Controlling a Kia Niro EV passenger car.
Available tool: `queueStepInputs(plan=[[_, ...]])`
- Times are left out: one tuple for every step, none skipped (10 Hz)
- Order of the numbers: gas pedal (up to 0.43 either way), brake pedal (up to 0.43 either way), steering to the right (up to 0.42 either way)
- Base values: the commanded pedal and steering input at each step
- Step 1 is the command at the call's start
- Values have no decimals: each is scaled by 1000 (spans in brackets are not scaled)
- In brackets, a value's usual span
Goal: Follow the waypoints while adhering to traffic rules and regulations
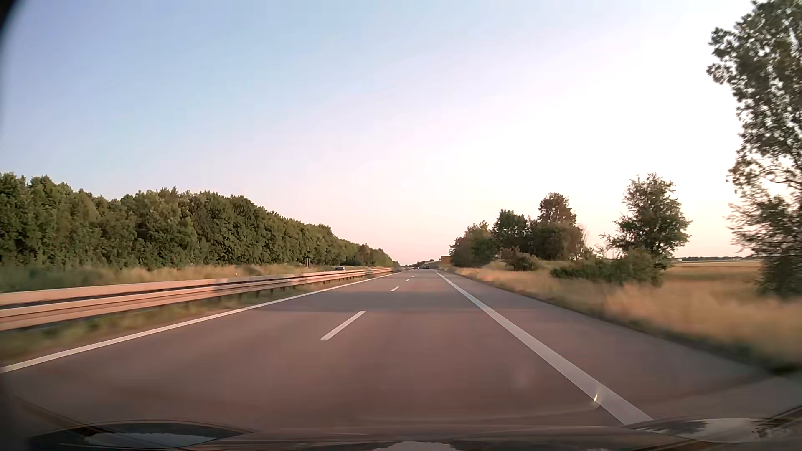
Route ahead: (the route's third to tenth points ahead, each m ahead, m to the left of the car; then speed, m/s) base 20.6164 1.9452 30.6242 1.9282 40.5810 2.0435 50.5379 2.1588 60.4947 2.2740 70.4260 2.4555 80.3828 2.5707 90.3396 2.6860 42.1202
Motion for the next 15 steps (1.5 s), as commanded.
queueStepInputs(plan=[[500, 12, -1], [500, 18, -1], [500, 18, -1], [500, 18, -1], [500, 18, -1], [500, 18, -1], [500, 18, -1], [500, 18, -1], [500, 18, -2], [500, 18, -2], [500, 18, -2], [500, 18, -2], [500, 18, -2], [500, 18, -2], [500, 18, -2]])
